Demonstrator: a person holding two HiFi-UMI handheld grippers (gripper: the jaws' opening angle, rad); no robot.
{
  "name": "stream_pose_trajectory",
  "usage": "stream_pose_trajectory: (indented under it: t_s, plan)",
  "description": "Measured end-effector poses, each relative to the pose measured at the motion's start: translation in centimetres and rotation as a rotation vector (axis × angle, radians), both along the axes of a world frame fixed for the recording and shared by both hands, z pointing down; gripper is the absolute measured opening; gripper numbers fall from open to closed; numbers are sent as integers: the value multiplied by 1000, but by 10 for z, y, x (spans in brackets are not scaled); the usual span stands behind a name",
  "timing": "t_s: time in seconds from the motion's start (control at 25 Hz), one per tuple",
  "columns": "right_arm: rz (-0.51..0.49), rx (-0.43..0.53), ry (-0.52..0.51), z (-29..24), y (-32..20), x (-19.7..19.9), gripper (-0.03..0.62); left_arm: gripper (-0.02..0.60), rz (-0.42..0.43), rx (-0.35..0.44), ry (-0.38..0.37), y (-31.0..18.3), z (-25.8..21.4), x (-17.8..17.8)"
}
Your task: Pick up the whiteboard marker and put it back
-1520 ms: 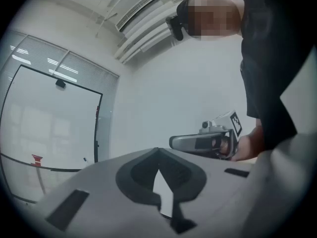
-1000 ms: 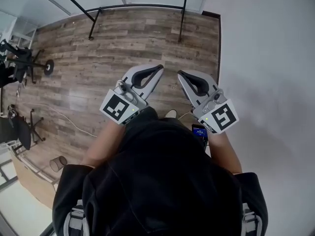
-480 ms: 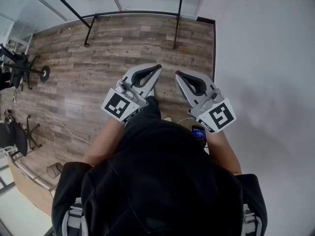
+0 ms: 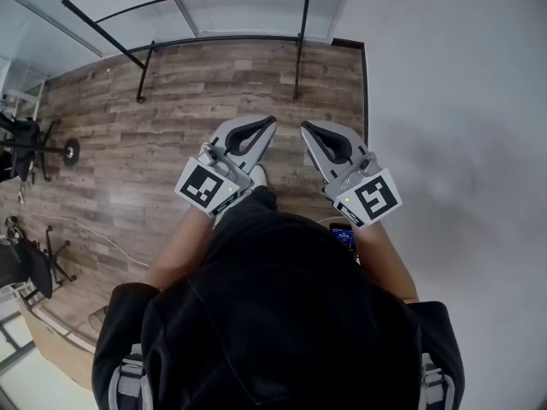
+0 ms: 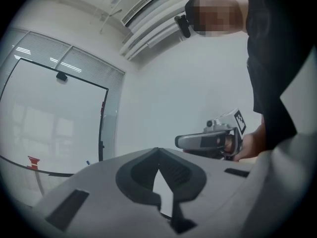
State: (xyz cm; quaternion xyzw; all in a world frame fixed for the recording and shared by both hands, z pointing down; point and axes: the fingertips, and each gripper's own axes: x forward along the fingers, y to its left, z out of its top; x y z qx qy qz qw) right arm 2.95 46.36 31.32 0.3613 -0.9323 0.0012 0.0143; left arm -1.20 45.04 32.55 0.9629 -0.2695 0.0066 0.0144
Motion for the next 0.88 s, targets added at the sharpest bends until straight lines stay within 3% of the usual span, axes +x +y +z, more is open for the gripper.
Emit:
stream_pose_trajectory:
  t_s: [0.28, 0.88]
  plan:
    - [36, 3, 24, 4, -71, -29, 0, 3, 21, 25, -16, -70, 2, -28]
    - [85, -17, 28, 24, -177, -85, 0, 3, 86, -18, 5, -183, 22, -79]
